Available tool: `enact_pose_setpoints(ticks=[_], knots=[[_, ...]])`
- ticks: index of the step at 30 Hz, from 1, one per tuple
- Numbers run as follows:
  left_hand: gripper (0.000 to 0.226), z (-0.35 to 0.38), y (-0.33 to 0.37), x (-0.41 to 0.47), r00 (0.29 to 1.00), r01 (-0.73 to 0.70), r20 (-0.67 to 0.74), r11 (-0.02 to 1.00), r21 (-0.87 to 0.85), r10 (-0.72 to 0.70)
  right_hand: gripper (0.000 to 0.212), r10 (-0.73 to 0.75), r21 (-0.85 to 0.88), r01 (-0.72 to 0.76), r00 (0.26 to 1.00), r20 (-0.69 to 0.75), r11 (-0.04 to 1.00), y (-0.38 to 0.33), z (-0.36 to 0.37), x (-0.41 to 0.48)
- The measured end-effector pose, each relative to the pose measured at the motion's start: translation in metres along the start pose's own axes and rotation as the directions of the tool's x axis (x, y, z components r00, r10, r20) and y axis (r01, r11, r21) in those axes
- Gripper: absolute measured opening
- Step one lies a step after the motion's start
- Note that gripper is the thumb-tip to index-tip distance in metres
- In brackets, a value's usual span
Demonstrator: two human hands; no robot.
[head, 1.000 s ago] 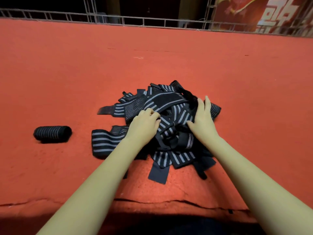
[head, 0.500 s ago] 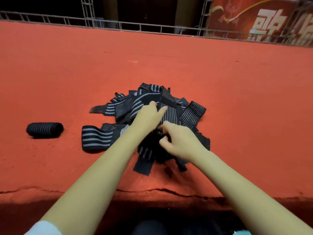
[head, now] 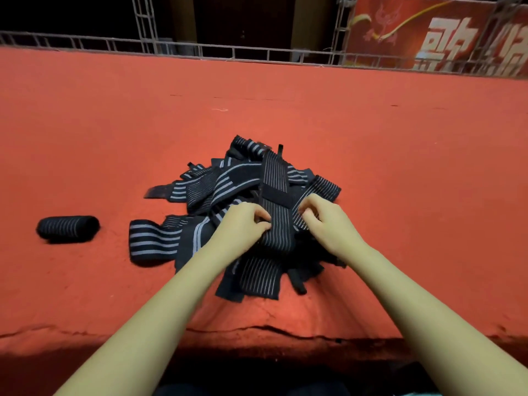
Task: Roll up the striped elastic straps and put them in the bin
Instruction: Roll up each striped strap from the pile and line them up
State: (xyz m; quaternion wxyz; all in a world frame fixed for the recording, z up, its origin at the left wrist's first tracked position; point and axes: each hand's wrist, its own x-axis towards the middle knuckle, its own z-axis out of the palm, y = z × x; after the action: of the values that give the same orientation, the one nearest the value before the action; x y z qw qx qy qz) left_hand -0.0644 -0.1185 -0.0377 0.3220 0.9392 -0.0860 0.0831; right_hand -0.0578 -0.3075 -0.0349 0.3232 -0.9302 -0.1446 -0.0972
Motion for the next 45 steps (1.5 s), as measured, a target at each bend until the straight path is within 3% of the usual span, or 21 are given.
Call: enact_pose_setpoints(ticks=[5,9,14,18,22,27,30,32,35,36,40,43,45], knots=[[0.013,-0.001,-0.015,0.007,0.993,-0.077,-0.077,0.988,0.130,0.088,0.030,0.026,-0.111,-0.020,0.998,0.050,0.994,0.022,0.018,0.035],[0.022,-0.001,-0.013,0.037,0.971,-0.143,-0.147,0.951,0.273,0.189,0.032,0.023,-0.157,-0.016,0.999,0.045,0.988,0.033,0.029,0.060],[0.023,-0.001,-0.008,0.123,0.987,-0.035,-0.145,0.972,0.231,0.070,0.035,0.021,-0.149,-0.011,0.998,0.067,0.989,0.048,0.026,0.118],[0.027,0.010,-0.019,0.187,0.994,0.054,-0.104,0.955,0.290,-0.024,0.040,-0.019,0.005,0.018,0.987,0.157,1.000,0.056,0.030,0.150],[0.047,0.020,-0.028,0.224,0.984,0.180,-0.020,0.969,0.167,-0.179,0.033,0.030,0.129,-0.060,0.975,0.218,0.990,0.065,0.046,0.167],[0.025,0.027,-0.034,0.216,0.989,0.150,-0.025,0.984,0.095,-0.148,0.018,0.139,0.302,-0.157,0.987,0.081,0.940,0.080,0.048,0.185],[0.018,0.015,-0.038,0.193,0.993,0.111,-0.049,0.994,0.018,-0.110,0.031,0.164,0.332,-0.154,0.986,-0.001,0.931,0.082,0.046,0.192],[0.022,0.006,-0.043,0.176,0.995,0.103,-0.003,0.994,0.027,-0.103,0.043,0.241,0.446,-0.214,0.971,-0.003,0.869,0.080,0.045,0.196],[0.026,-0.002,-0.048,0.152,0.974,0.153,0.162,0.986,0.060,-0.161,0.060,0.349,0.711,-0.329,0.929,0.125,0.621,0.068,0.043,0.200],[0.026,-0.003,-0.049,0.147,0.962,0.173,0.203,0.983,0.062,-0.182,0.061,0.342,0.733,-0.344,0.926,0.161,0.587,0.061,0.044,0.199],[0.024,-0.008,-0.045,0.131,0.964,0.193,0.158,0.972,0.136,-0.213,0.043,0.222,0.577,-0.237,0.970,0.097,0.781,0.038,0.055,0.192],[0.022,-0.007,-0.038,0.131,0.997,0.081,-0.016,0.983,0.165,-0.080,0.016,0.242,0.506,-0.204,0.970,-0.009,0.838,0.029,0.056,0.189],[0.022,-0.005,-0.036,0.133,0.994,-0.008,-0.106,0.996,0.083,0.017,0.008,0.210,0.456,-0.166,0.976,-0.049,0.875,0.021,0.051,0.184]])
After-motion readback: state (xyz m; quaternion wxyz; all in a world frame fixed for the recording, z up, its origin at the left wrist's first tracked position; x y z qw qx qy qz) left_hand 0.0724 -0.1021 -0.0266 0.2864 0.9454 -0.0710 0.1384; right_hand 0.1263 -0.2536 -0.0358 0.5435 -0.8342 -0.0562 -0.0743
